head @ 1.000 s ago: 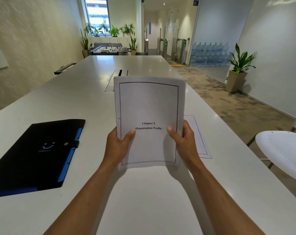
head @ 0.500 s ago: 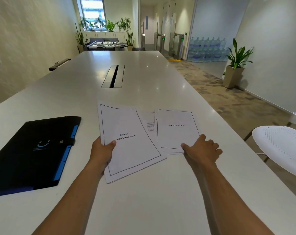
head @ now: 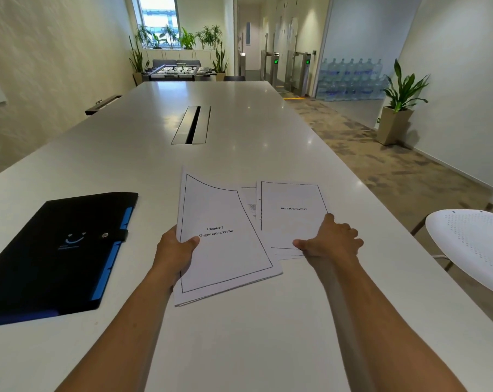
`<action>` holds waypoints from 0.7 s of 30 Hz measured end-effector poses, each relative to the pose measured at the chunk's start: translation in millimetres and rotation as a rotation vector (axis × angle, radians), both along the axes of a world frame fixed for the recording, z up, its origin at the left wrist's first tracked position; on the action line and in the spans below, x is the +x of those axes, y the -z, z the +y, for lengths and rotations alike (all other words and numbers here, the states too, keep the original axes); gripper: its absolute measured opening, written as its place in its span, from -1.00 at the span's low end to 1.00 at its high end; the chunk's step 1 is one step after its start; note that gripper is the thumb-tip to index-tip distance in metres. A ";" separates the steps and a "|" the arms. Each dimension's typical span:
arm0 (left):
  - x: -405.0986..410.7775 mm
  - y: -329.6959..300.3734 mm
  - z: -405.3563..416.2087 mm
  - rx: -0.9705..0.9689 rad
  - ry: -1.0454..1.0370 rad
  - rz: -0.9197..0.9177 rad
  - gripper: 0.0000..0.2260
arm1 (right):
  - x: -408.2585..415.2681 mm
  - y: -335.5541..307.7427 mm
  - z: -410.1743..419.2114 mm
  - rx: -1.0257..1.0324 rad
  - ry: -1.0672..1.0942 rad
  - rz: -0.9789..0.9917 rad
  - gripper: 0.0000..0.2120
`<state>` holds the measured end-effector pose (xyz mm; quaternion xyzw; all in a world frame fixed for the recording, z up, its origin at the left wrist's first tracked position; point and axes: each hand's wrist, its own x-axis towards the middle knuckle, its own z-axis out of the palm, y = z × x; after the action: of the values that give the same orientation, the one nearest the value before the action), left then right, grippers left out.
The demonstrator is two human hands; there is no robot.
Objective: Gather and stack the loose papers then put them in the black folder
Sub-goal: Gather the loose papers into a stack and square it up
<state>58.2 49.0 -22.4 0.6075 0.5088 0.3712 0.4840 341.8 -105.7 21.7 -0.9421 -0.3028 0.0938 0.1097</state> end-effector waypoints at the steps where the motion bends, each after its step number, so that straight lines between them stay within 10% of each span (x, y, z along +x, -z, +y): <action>1: -0.3 0.2 0.6 -0.002 0.003 0.005 -0.62 | -0.7 0.0 1.3 0.022 0.000 0.015 -0.01; 21: -1.7 3.4 0.2 0.000 0.009 -0.009 -0.63 | -11.8 0.8 10.5 0.303 0.029 0.187 -0.01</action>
<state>56.5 49.2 -25.9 0.6083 0.5038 0.3715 0.4880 330.0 -95.2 20.9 -0.9061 -0.2884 0.1328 0.2795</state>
